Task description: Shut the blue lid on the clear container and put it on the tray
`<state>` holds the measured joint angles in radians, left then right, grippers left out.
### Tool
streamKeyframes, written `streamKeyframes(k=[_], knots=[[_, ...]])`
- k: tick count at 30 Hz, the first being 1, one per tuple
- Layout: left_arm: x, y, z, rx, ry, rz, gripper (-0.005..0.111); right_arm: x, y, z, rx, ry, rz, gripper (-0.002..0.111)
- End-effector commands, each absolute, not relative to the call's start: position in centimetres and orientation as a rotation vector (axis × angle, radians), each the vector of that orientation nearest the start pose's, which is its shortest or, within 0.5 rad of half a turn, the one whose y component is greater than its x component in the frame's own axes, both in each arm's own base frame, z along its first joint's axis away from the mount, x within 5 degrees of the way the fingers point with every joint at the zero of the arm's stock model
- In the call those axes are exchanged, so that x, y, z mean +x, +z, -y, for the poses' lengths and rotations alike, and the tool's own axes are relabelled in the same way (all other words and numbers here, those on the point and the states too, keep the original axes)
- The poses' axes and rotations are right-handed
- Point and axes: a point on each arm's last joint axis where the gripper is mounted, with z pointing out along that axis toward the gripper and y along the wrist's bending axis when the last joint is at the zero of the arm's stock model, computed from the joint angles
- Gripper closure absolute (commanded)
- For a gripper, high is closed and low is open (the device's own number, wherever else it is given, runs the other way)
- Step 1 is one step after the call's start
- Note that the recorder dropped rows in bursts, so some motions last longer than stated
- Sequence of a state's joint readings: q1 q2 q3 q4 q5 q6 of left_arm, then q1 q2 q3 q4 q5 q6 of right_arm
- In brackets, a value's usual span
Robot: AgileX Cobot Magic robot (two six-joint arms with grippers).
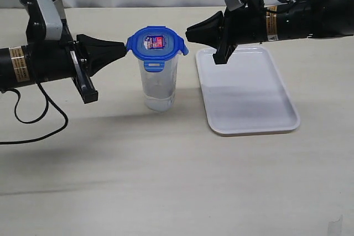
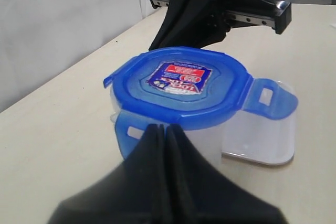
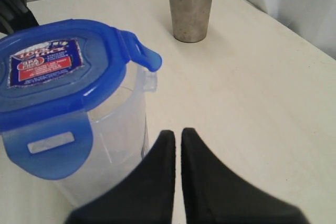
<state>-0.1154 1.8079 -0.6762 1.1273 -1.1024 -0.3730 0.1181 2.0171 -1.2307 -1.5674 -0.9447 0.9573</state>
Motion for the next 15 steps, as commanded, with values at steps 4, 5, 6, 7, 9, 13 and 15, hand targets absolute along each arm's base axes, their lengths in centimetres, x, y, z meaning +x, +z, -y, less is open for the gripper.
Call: streamKeyframes(k=[4, 5, 6, 7, 9, 13, 15], knots=[[29.42, 16.84, 10.63, 0.982, -0.657, -1.484, 0.107, 39.28, 18.64, -12.12, -1.136, 0.752, -1.674, 0.104], [29.54, 16.87, 10.62, 0.984, -0.650, -1.486, 0.107, 39.28, 18.64, -12.12, -1.136, 0.752, -1.674, 0.104], [29.53, 16.81, 10.64, 0.995, -0.654, -1.493, 0.107, 39.29, 18.62, -12.10, -1.137, 0.748, -1.676, 0.104], [29.48, 16.74, 10.65, 1.001, -0.657, -1.500, 0.107, 39.34, 18.60, -12.01, -1.134, 0.742, -1.679, 0.104], [29.23, 16.55, 10.75, 1.032, -0.678, -1.511, 0.107, 39.55, 18.54, -11.83, -1.125, 0.704, -1.700, 0.104], [29.03, 16.42, 10.82, 1.061, -0.687, -1.511, 0.107, 39.96, 18.30, -11.46, -1.094, 0.639, -1.752, 0.104], [29.03, 16.40, 10.82, 1.063, -0.686, -1.513, 0.107, 39.98, 18.34, -11.43, -1.090, 0.637, -1.756, 0.104]])
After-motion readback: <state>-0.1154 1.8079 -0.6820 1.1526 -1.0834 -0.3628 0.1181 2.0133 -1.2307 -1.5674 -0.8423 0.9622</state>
